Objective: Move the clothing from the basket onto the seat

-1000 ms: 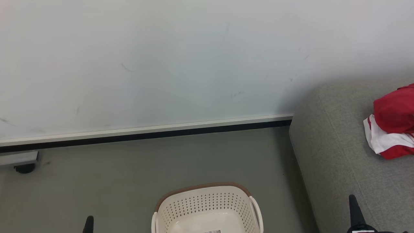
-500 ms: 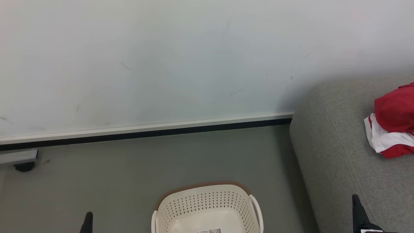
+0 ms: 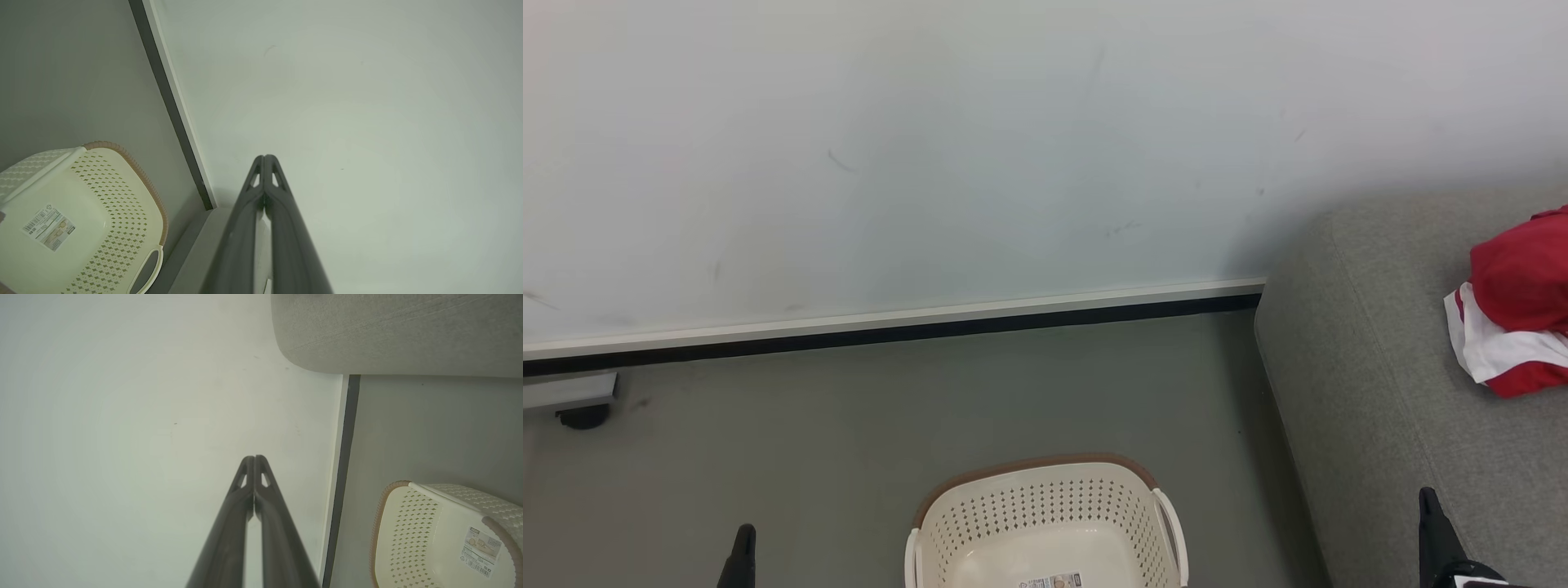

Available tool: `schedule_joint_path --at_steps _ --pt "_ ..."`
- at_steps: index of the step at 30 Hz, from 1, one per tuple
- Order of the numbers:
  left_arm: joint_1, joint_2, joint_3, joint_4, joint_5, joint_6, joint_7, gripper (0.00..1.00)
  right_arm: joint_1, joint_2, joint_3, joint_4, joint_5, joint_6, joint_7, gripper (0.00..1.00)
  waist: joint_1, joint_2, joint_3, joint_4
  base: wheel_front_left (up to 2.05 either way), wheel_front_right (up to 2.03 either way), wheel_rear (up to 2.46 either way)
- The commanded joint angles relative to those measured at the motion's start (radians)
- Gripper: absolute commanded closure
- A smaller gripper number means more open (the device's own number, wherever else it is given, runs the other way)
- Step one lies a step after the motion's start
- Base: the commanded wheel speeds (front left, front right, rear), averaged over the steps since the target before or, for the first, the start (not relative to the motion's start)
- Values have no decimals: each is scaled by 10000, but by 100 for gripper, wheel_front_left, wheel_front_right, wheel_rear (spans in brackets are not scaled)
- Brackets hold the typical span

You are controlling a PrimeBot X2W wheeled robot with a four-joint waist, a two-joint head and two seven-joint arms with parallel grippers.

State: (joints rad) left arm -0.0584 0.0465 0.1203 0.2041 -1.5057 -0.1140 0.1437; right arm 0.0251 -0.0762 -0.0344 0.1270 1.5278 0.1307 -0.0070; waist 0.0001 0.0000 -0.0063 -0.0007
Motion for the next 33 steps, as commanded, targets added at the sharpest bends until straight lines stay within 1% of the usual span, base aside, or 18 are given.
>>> schedule_joint_path --at_steps 1,15,33 --pt "-79 60 44 29 -222 -83 67 100 -121 -17 -38 -36 227 2 81 100 -1 0 8 1 0 0 0" --pt "-226 59 119 110 -1165 -197 357 100 -114 14 -225 -104 1273 0 320 100 -1 0 88 5 0 0 0" --pt "-214 58 118 107 -1110 -196 361 100 -84 72 -282 -89 1170 0 366 100 -1 0 90 5 0 0 0"
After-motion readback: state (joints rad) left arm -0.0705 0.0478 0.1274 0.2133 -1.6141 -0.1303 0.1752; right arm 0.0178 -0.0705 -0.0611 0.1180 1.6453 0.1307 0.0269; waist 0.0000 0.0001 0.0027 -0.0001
